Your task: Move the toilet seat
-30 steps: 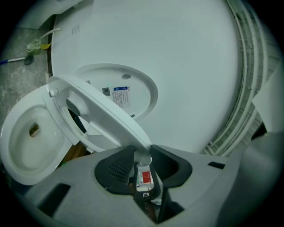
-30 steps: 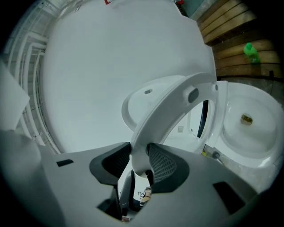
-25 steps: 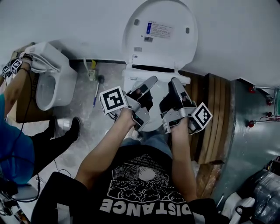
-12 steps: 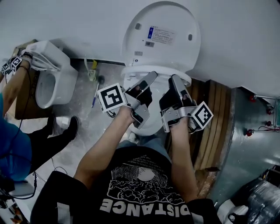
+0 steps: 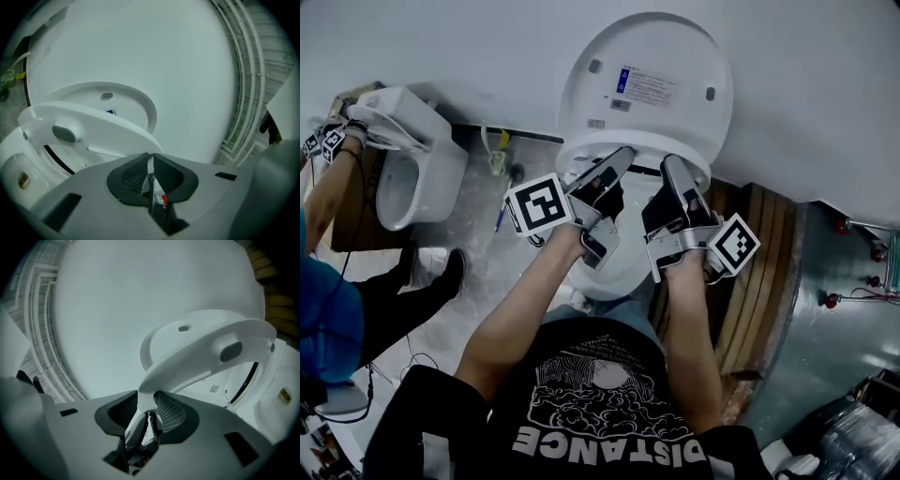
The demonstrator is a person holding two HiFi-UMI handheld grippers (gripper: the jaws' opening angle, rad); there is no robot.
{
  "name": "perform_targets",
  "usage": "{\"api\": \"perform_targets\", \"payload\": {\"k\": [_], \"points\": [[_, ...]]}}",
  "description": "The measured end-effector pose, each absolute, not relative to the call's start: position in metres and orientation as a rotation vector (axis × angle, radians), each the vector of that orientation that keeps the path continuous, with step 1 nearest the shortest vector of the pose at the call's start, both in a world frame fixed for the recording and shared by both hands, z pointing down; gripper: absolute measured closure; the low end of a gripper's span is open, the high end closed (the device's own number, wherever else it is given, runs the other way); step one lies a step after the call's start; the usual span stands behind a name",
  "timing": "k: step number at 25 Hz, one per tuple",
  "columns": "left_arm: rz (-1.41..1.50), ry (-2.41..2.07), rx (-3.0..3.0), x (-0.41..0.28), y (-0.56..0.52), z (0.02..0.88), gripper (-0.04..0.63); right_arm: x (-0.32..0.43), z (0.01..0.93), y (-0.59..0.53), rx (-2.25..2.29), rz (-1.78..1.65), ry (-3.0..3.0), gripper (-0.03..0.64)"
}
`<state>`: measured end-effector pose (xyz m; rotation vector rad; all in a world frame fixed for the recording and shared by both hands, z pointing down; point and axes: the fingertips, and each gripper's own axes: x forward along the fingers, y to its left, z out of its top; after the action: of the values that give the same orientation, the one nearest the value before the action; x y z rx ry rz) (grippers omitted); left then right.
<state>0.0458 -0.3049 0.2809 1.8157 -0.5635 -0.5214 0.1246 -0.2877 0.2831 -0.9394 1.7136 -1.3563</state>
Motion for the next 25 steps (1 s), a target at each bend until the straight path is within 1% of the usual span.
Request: {"api": "perform_targets", "payload": {"k": [3,6,11,16,21,25], "points": [[-0.528,-0.585,1.845,0.044,-0.306,0.275,0.557,0.121,0.276,-0.289,-0.936,-1.345,1.759,0.489],[-0.524,-0.620,1.885,0.043,-0.310,0.269,0.564,0.120,0.271,-0.292,-0.942,-1.338,1.802,0.518],[-0.545,-0.661,1.925,0.041,-0.306,0.257,0.566,0.113,0.260,-0.289,-0.928,-1.315,1.884,0.526],[-0.502,-0.737,1.960,0.055,-0.339,0.266,0.568,0.125,0.270,-0.322,-0.923,-1.328,1.922,0.538],[-0.505,-0.743,2.012,0.052,-0.339,0.264,0.568,0.123,0.270,-0.323,-0.957,-1.272,1.973,0.560],[-0.471,-0.758,2.017,0.060,-0.362,0.262,0.571,0.132,0.270,-0.346,-1.035,-1.264,1.986,0.566]]}}
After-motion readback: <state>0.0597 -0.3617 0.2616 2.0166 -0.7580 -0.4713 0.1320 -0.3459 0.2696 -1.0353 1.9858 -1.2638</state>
